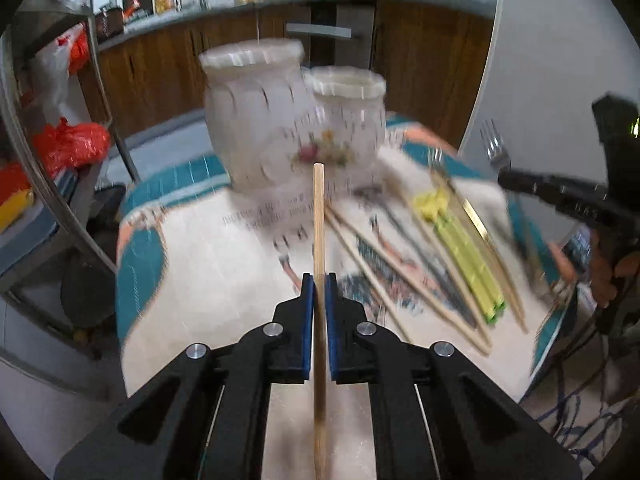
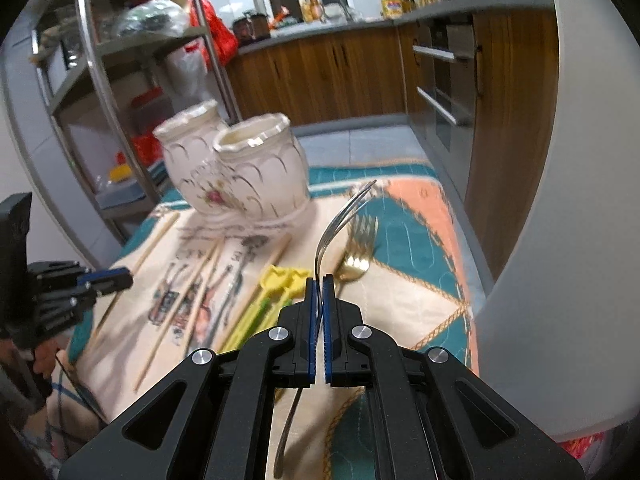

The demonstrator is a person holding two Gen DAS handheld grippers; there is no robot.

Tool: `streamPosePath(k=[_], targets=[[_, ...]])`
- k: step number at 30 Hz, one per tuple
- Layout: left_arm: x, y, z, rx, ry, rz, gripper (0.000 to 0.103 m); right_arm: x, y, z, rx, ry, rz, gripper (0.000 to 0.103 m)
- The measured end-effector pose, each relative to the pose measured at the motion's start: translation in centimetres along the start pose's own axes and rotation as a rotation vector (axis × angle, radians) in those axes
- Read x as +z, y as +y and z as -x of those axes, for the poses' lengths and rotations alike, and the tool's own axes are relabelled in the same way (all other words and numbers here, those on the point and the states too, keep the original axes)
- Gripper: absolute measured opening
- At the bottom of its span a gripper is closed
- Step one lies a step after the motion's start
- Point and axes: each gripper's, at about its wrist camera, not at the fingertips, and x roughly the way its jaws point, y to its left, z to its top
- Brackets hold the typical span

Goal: Organize utensils
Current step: 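Lift the silver fork toward the small pot while the left gripper carries the chopstick to the tall pot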

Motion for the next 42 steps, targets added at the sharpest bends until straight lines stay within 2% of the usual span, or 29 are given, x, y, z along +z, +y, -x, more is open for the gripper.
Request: streamPosePath(k=[7, 12, 17, 20, 26, 30, 36, 42], targets=[[1.9, 1.1, 3.4, 0.013, -0.180, 0.005, 0.006, 1.6, 1.9, 2.9, -0.007, -0.144, 0.062, 0.004], [4.4, 1.9, 5.3, 0.011, -0.291, 0.018, 0.006, 5.3, 4.0, 3.7, -0.024, -0.255, 0.141, 0.003], [8.9, 3.5, 5.8, -0.033, -0.390, 0.078, 0.006, 9.7, 5.9, 3.8, -0.027, -0.353, 0.198, 0.003], [11.7, 4.5, 5.3, -0.070, -0.447, 0.143, 0.006, 12.1, 6.1, 3.3, -0.017, -0.390, 0.171, 0.003], [16.5, 5.6, 3.3, -0.046, -0.552, 0.224, 0.006, 15.5, 5.3, 1.3, -0.001, -0.413, 0.094, 0.003], [18.0, 5.9, 1.2, -0.003, -0.579, 0.242, 0.006, 16.3, 5.2, -0.5, -0.015, -0.418, 0.079, 0.003], [18.4, 6.3, -3.6, 0.119, -0.524, 0.271, 0.006, 15.7, 4.2, -4.7, -0.037, -0.338, 0.041, 0.003], [17.3, 7.0, -4.5, 0.112, -0.470, 0.226, 0.006, 14.5, 3.6, -7.1, 0.004, -0.256, 0.028, 0.003]])
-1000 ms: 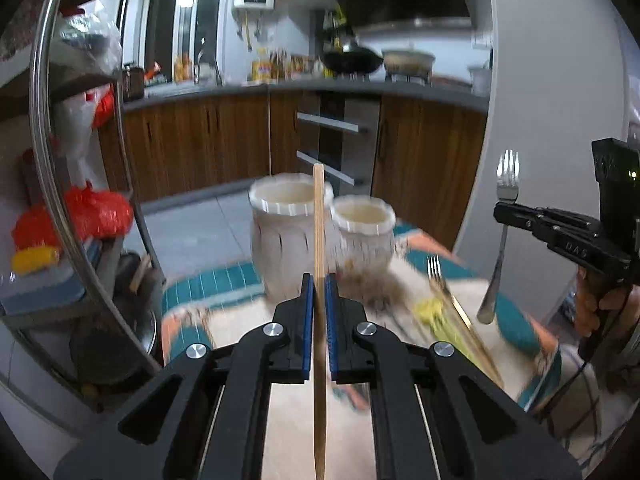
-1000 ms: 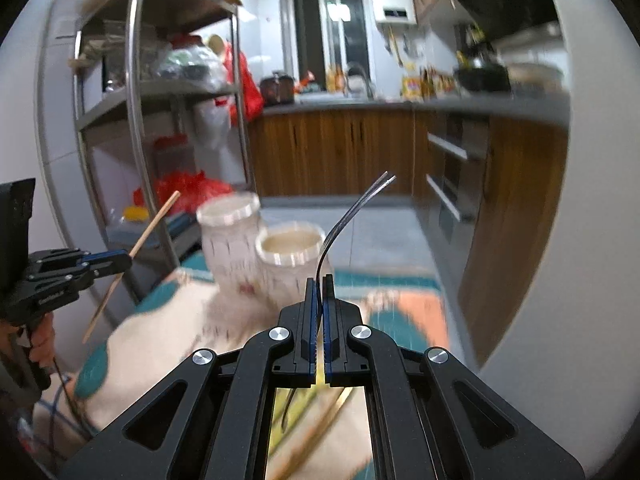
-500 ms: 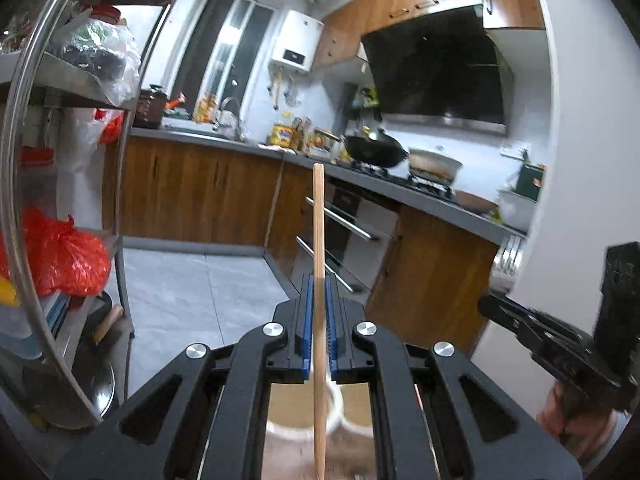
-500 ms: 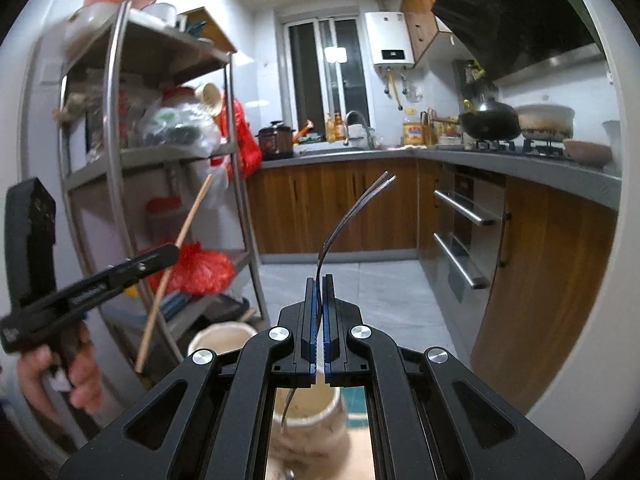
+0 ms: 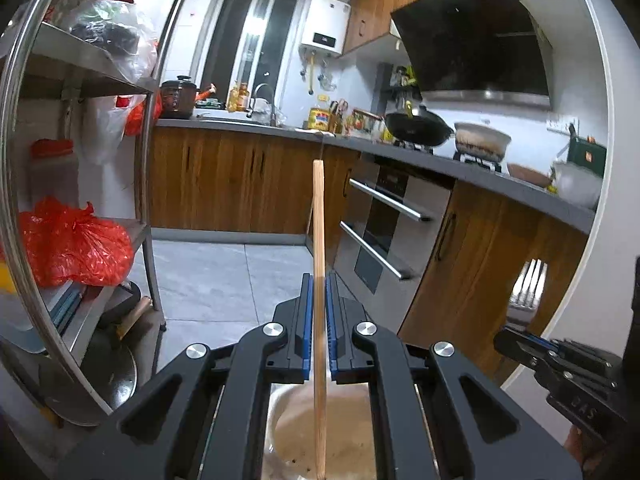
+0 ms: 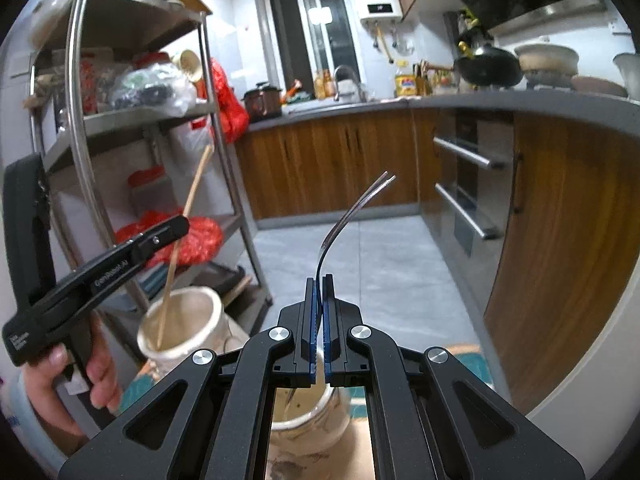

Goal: Organize utensils
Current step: 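Lift the silver fork toward the small pot while the left gripper carries the chopstick to the tall pot, then open the left gripper over the tall pot while the right gripper drops the fork into the small pot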

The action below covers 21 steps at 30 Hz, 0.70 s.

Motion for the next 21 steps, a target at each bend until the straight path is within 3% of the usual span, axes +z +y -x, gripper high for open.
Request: streamPosePath(k=[8, 14, 17, 19, 20, 21], targets=[[-1.6, 0.0, -0.3, 0.008, 0.097, -0.055, 0.006, -1.8, -0.6, -1.6, 0.013, 0.082, -0.039, 0.004], [-2.2, 0.4, 0.2, 0.003, 0.125, -0.059, 0.007, -2.1, -0.5, -2.1, 0.014, 0.130, -0.058, 0.006], [-2.1, 0.3, 0.7, 0.009, 0.130, -0.059, 0.010, -2.0, -0.4, -1.7, 0.001, 0.121, -0.056, 0.019], [-2.0, 0.5, 1.2, 0.013, 0.133, -0.053, 0.024, -1.9, -0.5, -1.1, 0.008, 0.109, -0.070, 0.035], [-2.0, 0.5, 1.5, 0.015, 0.131, -0.050, 0.033, -1.9, -0.5, -0.7, 0.008, 0.101, -0.073, 0.037], [-2.0, 0.6, 1.9, 0.014, 0.127, -0.046, 0.035, -1.9, -0.5, -0.4, 0.005, 0.096, -0.072, 0.039]])
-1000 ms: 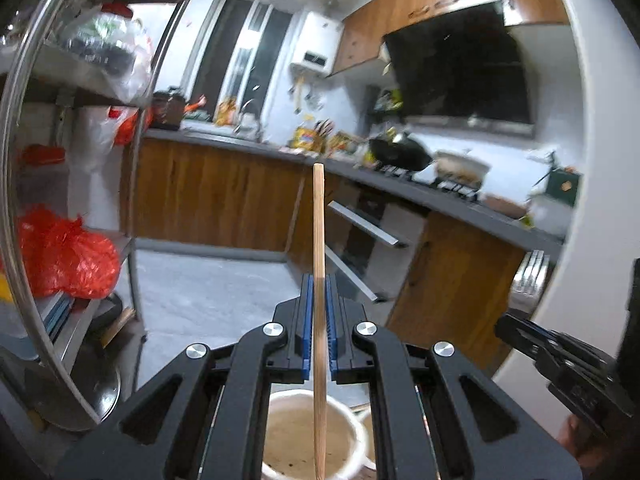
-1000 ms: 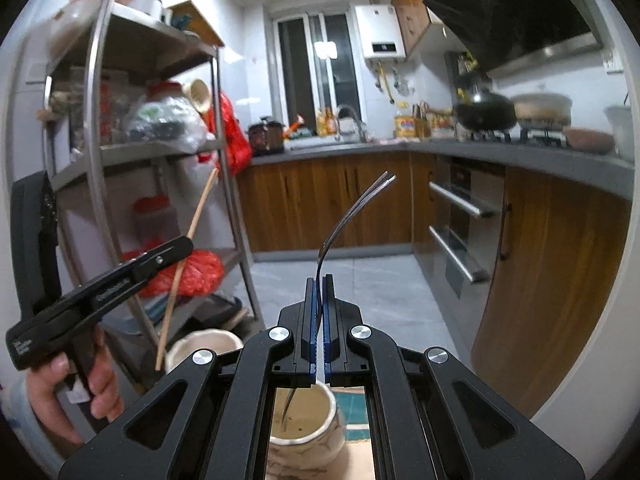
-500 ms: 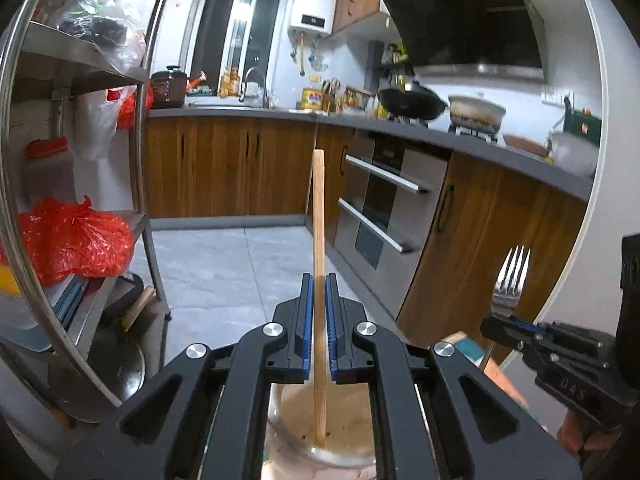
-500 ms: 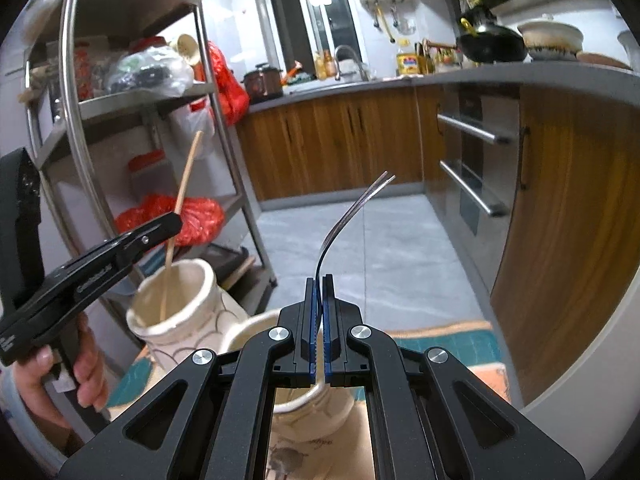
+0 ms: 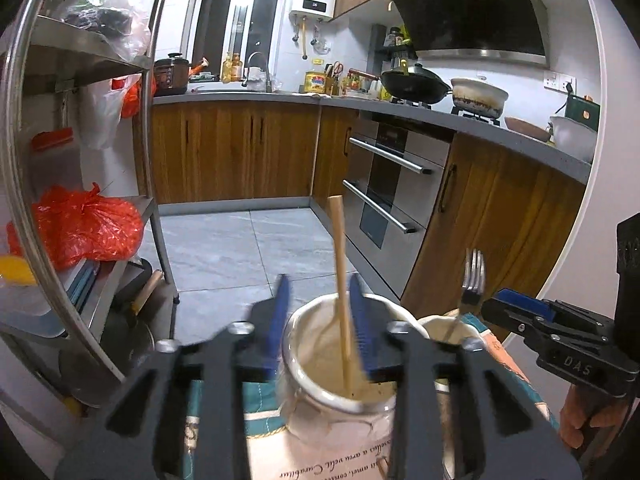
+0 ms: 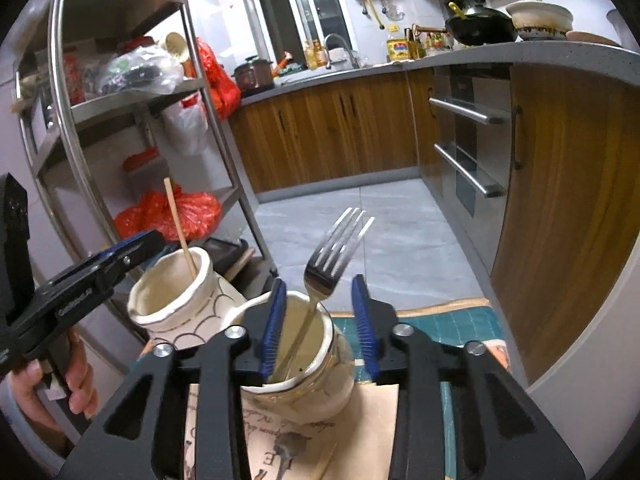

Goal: Organize utensils
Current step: 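Open the left gripper over the tall pot while the right gripper drops the fork into the small pot, then move both open grippers back down to the remaining utensils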

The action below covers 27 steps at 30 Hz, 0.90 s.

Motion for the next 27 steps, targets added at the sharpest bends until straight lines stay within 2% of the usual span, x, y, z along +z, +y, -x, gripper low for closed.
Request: streamPosePath(k=[2, 4, 5, 6, 12, 15, 18, 27], targets=[[0.0, 0.1, 0.8, -0.001, 0.000, 0.002, 0.038, 0.0, 0.1, 0.5, 0.000, -0.006, 0.003, 0.046], [0.0, 0.2, 1.6, -0.006, 0.002, 0.010, 0.051, -0.1, 0.3, 1.4, -0.010, -0.019, 0.014, 0.061], [0.0, 0.1, 2.0, -0.008, -0.001, 0.014, 0.062, -0.2, 0.4, 1.8, -0.014, -0.027, 0.020, 0.064], [-0.1, 0.1, 2.5, -0.010, -0.008, 0.016, 0.068, -0.2, 0.4, 2.1, -0.017, -0.031, 0.023, 0.069], [-0.1, -0.2, 5.6, -0.015, -0.035, 0.004, 0.087, -0.5, 0.4, 3.9, -0.036, -0.048, 0.026, 0.085], [-0.2, -0.3, 6.9, -0.010, -0.045, -0.003, 0.092, -0.7, 0.2, 4.9, -0.044, -0.061, 0.016, 0.091], [-0.5, -0.2, 7.9, -0.008, -0.047, -0.005, 0.096, -0.9, 0.0, 5.8, -0.058, -0.068, 0.009, 0.093], [-2.8, 0.4, 10.5, 0.007, -0.012, -0.018, 0.098, -1.7, -0.6, 8.2, -0.110, -0.094, -0.001, 0.097]])
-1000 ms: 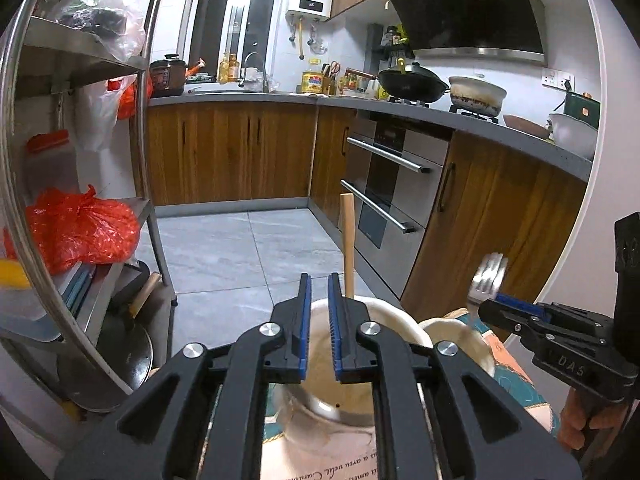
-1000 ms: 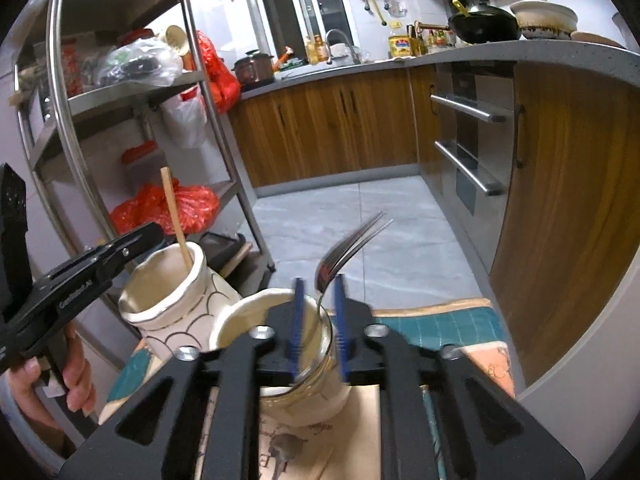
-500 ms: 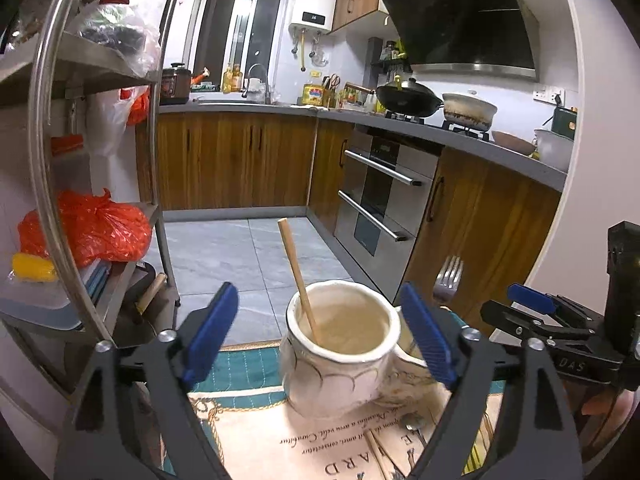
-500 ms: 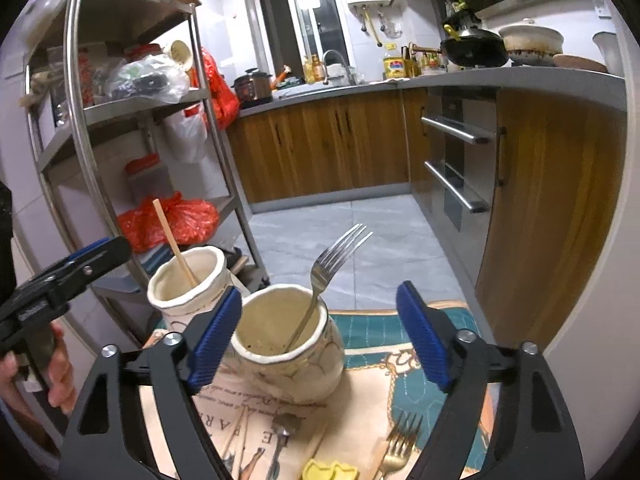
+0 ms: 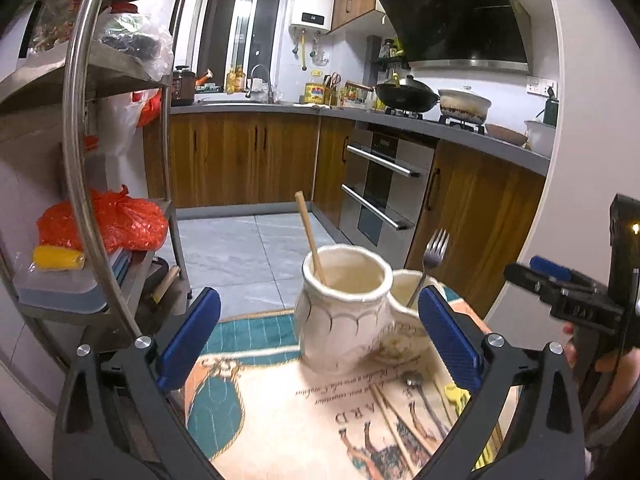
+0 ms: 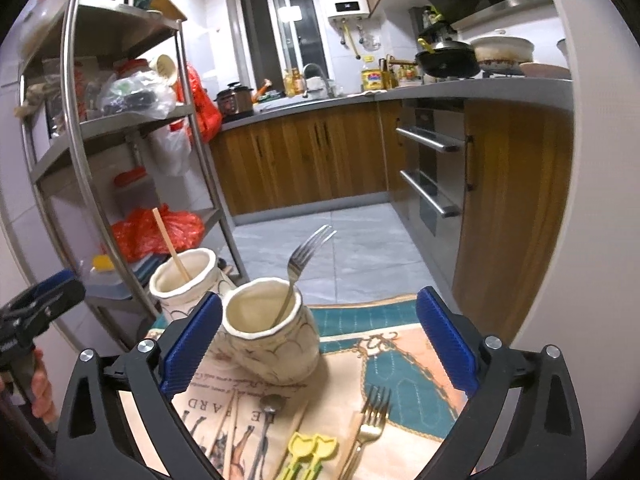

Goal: Organize utensils
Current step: 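Move both open grippers back down to the remaining utensils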

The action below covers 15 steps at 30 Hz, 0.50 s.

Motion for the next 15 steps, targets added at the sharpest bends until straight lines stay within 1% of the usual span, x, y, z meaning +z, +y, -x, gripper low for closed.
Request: streamPosePath(k=[3, 6, 10, 15], targets=[[-0.9, 0.0, 0.1, 0.015, 0.031, -0.002, 0.098, -0.3, -0.4, 0.4, -0.012, 0.000, -0.009, 0.097], [-2.1, 0.1, 0.0, 0.033, 0.080, -0.006, 0.098, -0.7, -0.8, 0.8, -0.032, 0.017, -0.015, 0.097], [-3.7, 0.1, -0.3, 0.044, 0.138, -0.009, 0.098, -2.0, -0.9, 1.7, -0.047, 0.028, 0.015, 0.097], [-5.7, -0.5, -1.3, 0.071, 0.221, -0.039, 0.098, -3.7, -1.4, 1.9, -0.050, 0.079, 0.030, 0.097]])
